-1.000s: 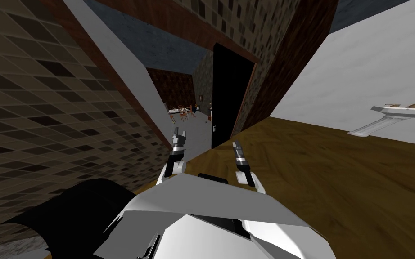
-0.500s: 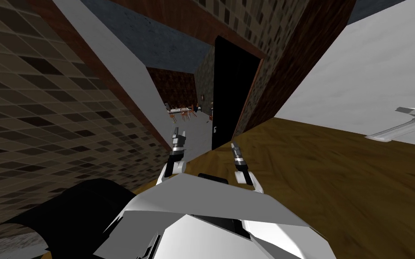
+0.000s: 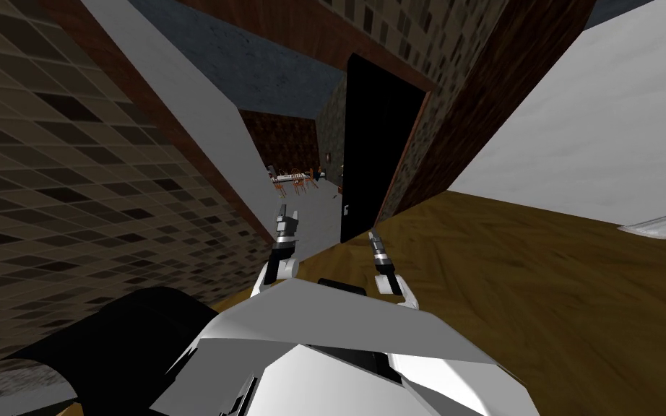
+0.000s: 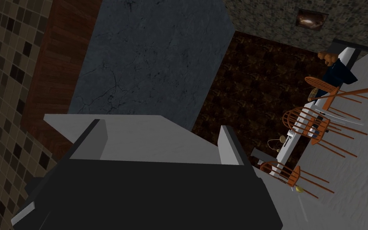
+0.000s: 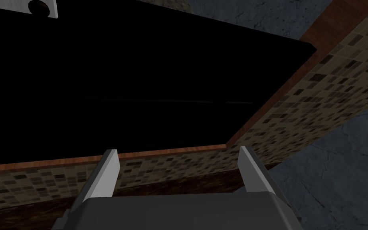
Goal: Push the door open
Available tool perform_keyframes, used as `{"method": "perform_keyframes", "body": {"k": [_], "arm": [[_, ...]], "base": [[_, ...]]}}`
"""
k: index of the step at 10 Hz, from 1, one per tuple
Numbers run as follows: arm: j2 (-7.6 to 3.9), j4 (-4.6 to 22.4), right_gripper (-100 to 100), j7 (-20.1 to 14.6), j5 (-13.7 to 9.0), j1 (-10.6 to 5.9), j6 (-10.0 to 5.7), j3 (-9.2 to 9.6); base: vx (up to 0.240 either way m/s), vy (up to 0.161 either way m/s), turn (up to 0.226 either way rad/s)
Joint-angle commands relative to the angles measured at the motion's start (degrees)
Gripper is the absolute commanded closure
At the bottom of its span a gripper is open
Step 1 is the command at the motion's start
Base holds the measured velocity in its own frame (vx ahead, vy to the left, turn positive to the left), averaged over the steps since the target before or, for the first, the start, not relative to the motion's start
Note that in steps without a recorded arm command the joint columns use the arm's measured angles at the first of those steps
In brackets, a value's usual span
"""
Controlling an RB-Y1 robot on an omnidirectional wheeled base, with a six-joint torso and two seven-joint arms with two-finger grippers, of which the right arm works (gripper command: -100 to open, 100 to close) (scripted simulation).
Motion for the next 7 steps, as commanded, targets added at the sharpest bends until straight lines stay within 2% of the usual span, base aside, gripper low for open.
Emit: {"method": "perform_keyframes", "body": {"k": [1,2,4,7], "arm": [[-0.01,1.9,-100,-0.3,0.1,-0.73,-0.25,0.13],[0.07,4.3,-100,-0.5,0.1,-1.67,-0.53,0.30],[0.24,6.6,-100,-0.8,0.2,-2.58,-0.79,0.47],[0.51,10.0,-100,-1.1,0.4,-3.95,-1.19,0.72]], "base": [[0.111,-0.021,0.062],[0.138,-0.049,0.122],[0.136,-0.070,0.089],[0.079,-0.043,0.062]]}}
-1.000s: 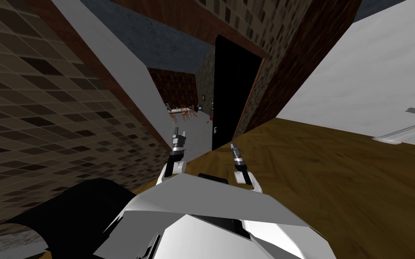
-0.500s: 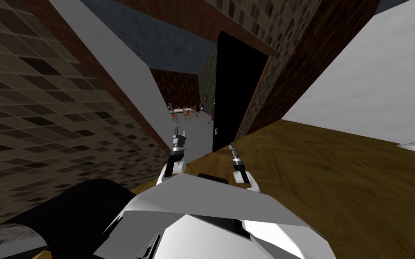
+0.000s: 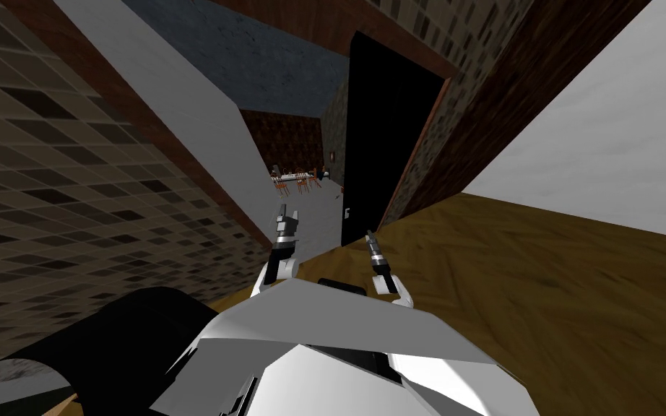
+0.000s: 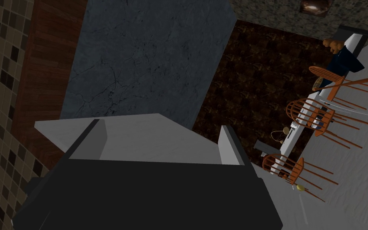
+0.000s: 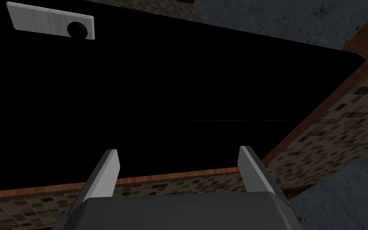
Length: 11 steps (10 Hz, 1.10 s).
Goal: Push the door open
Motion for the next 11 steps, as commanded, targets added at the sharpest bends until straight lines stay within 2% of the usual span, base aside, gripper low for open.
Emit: {"method": "perform_keyframes", "body": {"k": [1,4,7,11], "arm": [[0.13,2.0,-100,-0.2,0.0,-0.99,-0.10,0.08],[0.49,5.3,-100,-0.6,0.2,-2.31,-0.49,0.33],[1.18,10.7,-100,-1.2,0.4,-4.45,-1.11,0.72],[2.08,15.7,-100,-1.7,0.6,-6.40,-1.68,1.07]], "base": [[0.086,-0.036,0.072],[0.090,-0.048,0.068],[0.130,-0.071,0.102],[0.114,-0.057,0.079]]}}
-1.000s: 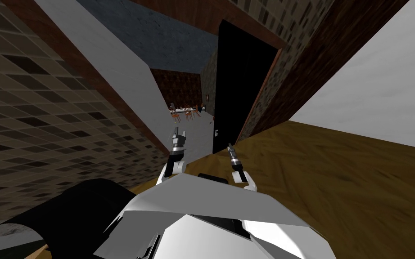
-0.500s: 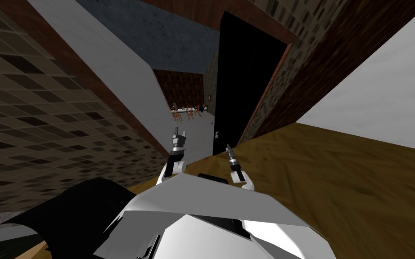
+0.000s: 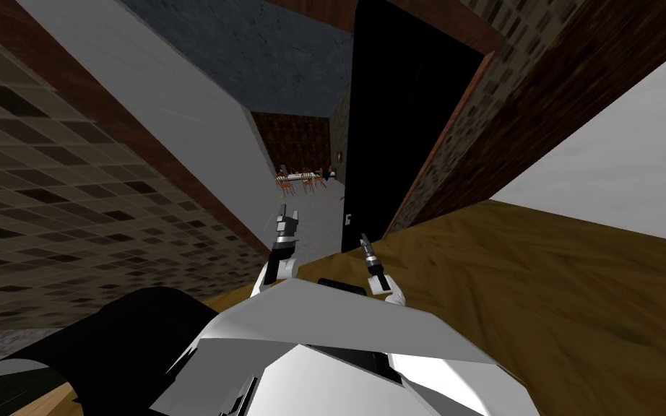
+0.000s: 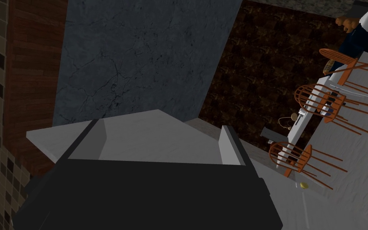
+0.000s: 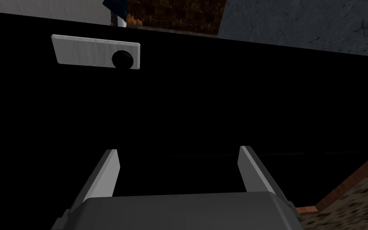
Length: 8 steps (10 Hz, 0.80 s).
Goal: Push the door open
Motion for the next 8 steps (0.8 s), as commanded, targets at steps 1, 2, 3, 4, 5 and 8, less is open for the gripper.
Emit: {"method": "perform_keyframes", "body": {"k": [1,2,3,4,5,8], "arm": [[0.27,1.7,-100,0.0,0.0,-0.82,-0.40,-0.09],[0.45,2.6,-100,-0.1,0.0,-1.21,-0.51,-0.02],[0.84,4.5,-100,-0.3,0.1,-1.95,-0.73,0.12],[0.84,4.5,-100,-0.3,0.1,-1.95,-0.73,0.12],[1.06,5.4,-100,-0.4,0.1,-2.28,-0.83,0.18],[1.93,8.7,-100,-0.7,0.2,-3.62,-1.21,0.42]], "base": [[0.058,-0.040,0.015],[0.039,-0.039,0.031],[0.085,-0.062,0.102],[0.080,-0.059,0.043],[0.059,-0.042,0.024],[0.094,-0.055,0.068]]}}
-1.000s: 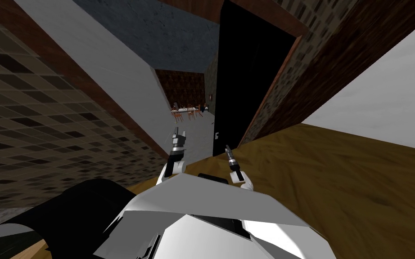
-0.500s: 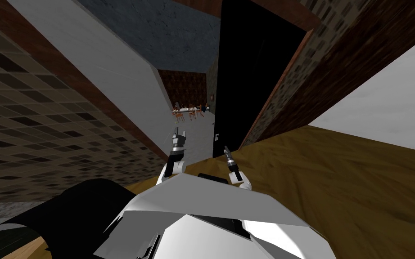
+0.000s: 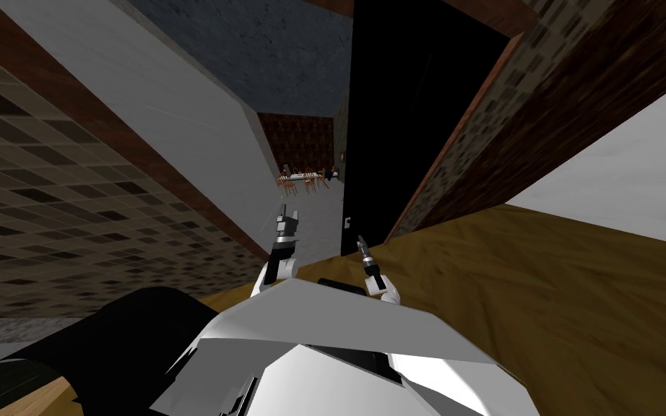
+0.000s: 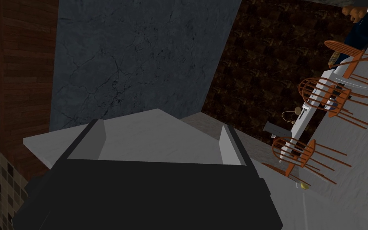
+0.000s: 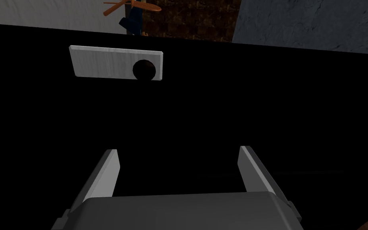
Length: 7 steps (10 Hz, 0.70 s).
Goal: Push the door open
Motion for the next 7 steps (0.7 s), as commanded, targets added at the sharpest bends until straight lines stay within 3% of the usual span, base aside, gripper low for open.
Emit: {"method": "perform_keyframes", "body": {"k": [1,7], "arm": [[0.58,1.6,-100,-0.3,0.1,-0.70,0.06,0.23],[3.62,9.4,-100,-1.1,0.4,-3.79,-0.84,0.79]], "base": [[0.095,-0.059,0.069],[0.118,-0.082,0.081]]}}
